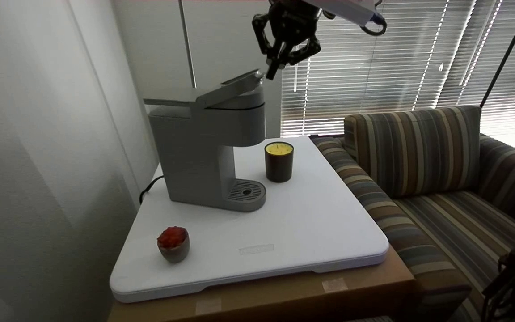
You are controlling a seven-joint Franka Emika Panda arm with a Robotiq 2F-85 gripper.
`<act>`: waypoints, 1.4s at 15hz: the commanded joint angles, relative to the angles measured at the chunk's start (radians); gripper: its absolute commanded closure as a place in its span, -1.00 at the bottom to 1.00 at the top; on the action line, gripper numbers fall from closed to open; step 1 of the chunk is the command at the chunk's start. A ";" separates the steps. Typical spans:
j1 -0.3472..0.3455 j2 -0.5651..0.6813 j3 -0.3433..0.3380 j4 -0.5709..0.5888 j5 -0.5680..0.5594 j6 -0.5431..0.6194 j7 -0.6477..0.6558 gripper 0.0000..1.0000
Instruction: Open the coffee maker
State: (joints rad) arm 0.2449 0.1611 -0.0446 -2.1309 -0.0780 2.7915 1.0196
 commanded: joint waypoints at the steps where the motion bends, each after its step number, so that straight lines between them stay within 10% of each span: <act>1: -0.029 0.015 0.025 0.003 0.006 0.061 -0.013 1.00; 7: -0.009 0.006 0.006 0.001 0.004 0.088 -0.016 1.00; 14: 0.022 -0.014 -0.094 0.017 -0.255 -0.040 0.193 1.00; 21: -0.023 0.045 -0.034 0.024 -0.190 -0.016 0.173 1.00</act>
State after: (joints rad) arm 0.2484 0.1801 -0.1075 -2.1202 -0.2868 2.7737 1.1931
